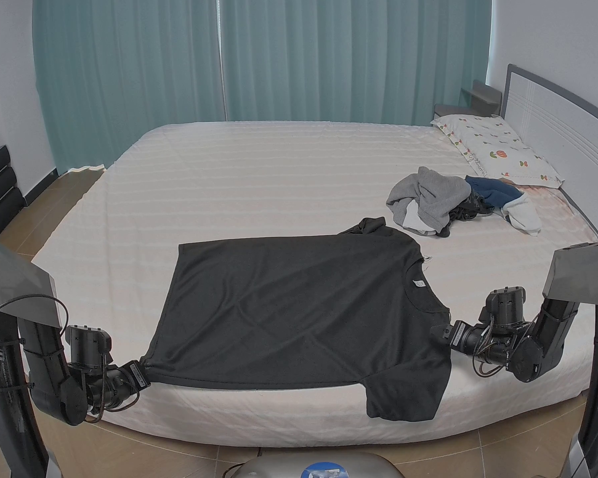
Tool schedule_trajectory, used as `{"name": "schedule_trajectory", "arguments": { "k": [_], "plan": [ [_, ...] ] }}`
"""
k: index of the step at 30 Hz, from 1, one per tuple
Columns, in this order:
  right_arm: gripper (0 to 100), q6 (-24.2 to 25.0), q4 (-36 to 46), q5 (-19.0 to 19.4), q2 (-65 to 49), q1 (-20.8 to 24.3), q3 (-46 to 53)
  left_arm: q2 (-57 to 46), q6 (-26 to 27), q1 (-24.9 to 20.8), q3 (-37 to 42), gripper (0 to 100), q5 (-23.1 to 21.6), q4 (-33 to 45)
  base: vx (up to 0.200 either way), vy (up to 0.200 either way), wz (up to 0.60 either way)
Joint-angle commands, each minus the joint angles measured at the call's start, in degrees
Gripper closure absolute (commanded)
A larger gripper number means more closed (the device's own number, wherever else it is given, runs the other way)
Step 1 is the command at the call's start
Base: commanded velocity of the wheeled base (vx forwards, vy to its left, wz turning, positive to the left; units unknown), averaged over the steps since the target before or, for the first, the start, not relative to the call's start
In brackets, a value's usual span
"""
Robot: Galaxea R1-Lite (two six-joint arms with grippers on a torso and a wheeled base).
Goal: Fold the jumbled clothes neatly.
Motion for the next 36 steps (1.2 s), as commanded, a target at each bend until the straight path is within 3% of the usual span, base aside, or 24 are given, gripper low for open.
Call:
{"name": "schedule_trajectory", "arguments": {
  "k": [1,11,12,25,35,36],
  "plan": [
    [0,-0.09,0.14,1.23,-0.12,-0.03,0.8,0.24,-0.03,0.02,-0.07,100,0.01,-0.06,0.0,0.0,0.0],
    [0,-0.09,1.98,3.25,2.25,1.2,-1.93,0.24,-0.03,0.02,-0.07,100,0.1,0.03,0.0,0.0,0.0],
    [100,-0.09,3.83,3.25,2.69,1.29,-3.24,0.24,-0.03,0.02,-0.07,100,0.1,-0.06,0.0,0.0,0.0],
    [100,-0.09,12.97,3.16,2.6,-1.44,-17.66,0.24,-0.03,-0.06,0.01,100,0.1,0.03,0.0,0.0,0.0],
    [100,-1.23,12.88,3.16,4.62,-1.0,-19.94,0.33,-0.03,-0.06,0.01,100,0.1,0.03,0.0,0.0,0.0],
    [0,-2.11,12.71,3.16,5.5,-1.17,-20.73,0.41,-0.03,-0.06,0.01,100,0.01,0.03,0.0,0.0,0.0]
  ]
}}
